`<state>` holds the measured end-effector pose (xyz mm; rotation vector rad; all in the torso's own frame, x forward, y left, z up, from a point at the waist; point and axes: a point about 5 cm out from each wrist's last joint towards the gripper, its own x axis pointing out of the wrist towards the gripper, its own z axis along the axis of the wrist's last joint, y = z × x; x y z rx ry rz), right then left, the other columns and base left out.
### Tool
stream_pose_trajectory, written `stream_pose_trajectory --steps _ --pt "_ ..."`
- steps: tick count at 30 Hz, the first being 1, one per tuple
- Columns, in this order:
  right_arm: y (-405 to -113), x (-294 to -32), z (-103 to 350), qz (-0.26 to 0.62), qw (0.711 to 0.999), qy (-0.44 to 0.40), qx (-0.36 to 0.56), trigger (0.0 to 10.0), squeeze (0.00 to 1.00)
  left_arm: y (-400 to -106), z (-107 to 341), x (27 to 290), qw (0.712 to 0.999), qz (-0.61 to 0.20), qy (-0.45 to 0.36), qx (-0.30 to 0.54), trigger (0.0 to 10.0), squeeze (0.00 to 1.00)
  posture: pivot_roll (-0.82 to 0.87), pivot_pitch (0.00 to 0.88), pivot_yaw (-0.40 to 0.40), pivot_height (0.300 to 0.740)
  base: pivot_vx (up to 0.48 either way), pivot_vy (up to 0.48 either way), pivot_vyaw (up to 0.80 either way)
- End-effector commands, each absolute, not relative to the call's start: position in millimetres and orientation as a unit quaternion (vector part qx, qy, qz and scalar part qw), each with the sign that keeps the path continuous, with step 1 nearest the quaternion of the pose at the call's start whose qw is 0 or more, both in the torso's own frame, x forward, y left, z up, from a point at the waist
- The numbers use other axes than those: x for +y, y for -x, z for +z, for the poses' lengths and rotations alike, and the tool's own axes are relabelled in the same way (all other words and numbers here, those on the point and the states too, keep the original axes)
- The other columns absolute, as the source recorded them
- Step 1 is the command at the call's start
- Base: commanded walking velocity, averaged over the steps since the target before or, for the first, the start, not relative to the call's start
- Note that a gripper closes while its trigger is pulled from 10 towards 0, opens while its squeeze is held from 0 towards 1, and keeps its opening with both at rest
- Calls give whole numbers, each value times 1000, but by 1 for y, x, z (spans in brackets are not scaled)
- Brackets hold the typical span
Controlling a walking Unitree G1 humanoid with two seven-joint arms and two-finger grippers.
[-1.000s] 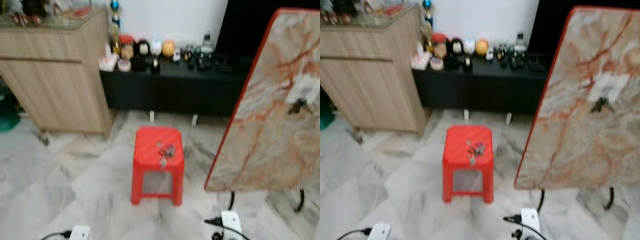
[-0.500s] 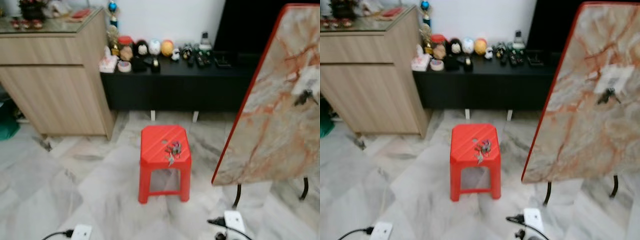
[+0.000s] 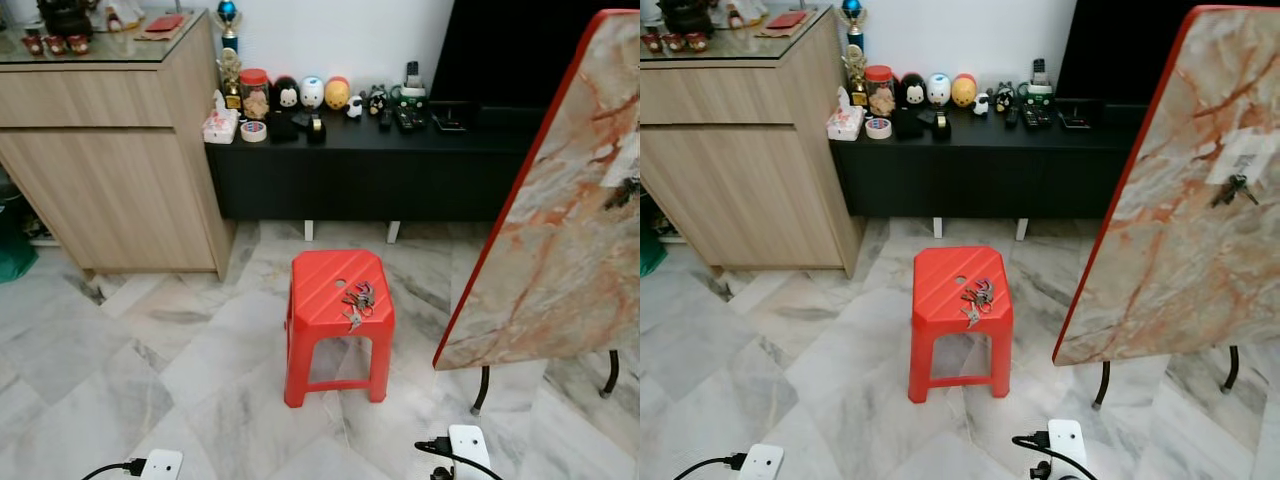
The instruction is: Hang keys on a hook
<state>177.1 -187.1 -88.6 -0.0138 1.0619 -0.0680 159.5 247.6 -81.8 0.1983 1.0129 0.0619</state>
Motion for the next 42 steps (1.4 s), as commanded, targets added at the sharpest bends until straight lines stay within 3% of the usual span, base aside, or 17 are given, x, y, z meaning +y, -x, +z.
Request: stream_pose_trajectory --steps 1,9,14,34,42 --pt "-178 -189 -88 -37 863 5 504 10000 0 -159 -83 246 867 23 -97 488 10000 0 57 0 -22 740 0 0 0" --pt "-179 -188 -88 -32 862 9 506 10000 0 -158 -83 246 868 25 -91 488 10000 0 58 0 -20 740 0 0 0" --pt "-178 -188 -88 -32 861 7 507 10000 0 -158 -83 247 866 23 -94 490 10000 0 57 0 -19 740 0 0 800" --pt "-177 -188 -89 -39 862 3 506 10000 0 -157 -83 247 865 18 -99 491 10000 0 49 0 -8 740 0 0 0" --pt "-177 -187 -89 -32 863 9 504 10000 0 -156 -83 247 865 14 -101 492 10000 0 49 0 -7 740 309 0 460"
